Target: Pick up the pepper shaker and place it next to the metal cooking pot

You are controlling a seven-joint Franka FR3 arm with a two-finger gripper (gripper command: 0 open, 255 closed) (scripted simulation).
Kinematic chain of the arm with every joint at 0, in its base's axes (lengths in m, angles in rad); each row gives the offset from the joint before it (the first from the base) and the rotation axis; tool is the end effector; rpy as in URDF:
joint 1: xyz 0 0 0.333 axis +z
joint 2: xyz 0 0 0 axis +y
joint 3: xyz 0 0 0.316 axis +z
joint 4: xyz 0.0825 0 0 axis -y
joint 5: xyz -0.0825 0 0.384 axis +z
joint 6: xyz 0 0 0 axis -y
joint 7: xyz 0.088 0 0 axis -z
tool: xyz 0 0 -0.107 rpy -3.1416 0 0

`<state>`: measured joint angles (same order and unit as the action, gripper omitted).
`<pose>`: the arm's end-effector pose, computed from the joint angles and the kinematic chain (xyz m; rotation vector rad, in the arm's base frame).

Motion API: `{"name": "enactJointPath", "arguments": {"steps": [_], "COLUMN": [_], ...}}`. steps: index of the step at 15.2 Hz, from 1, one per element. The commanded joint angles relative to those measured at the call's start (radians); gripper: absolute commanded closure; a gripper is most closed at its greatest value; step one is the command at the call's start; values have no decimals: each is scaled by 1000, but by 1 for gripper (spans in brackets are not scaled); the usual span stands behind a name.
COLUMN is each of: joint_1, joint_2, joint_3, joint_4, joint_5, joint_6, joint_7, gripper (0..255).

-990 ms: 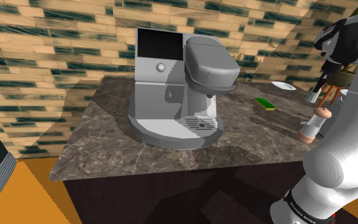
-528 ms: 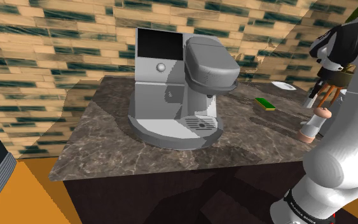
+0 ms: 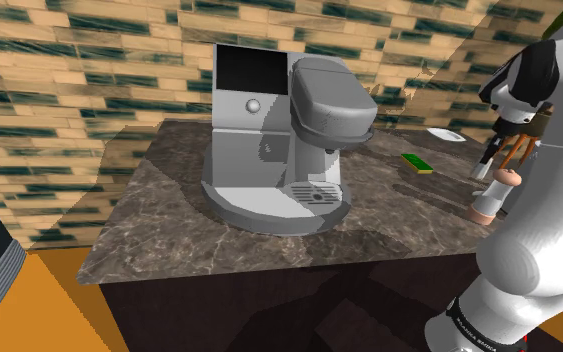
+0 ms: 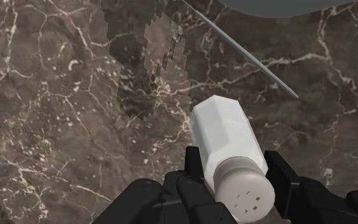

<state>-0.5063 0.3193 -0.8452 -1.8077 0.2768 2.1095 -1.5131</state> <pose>0.1870 -0.5999 0.4269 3.0419 0.1018 0.0335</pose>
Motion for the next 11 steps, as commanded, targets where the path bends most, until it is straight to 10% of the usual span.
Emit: {"name": "enactJointPath", "arguments": {"steps": [1, 11], "joint_1": [-6, -21], "joint_2": [14, 49], "joint_3": [6, 27], "joint_4": [-14, -51], "joint_5": [14, 51], "joint_6": [23, 86], "joint_7": [-9, -33], "gripper": [255, 255]}}
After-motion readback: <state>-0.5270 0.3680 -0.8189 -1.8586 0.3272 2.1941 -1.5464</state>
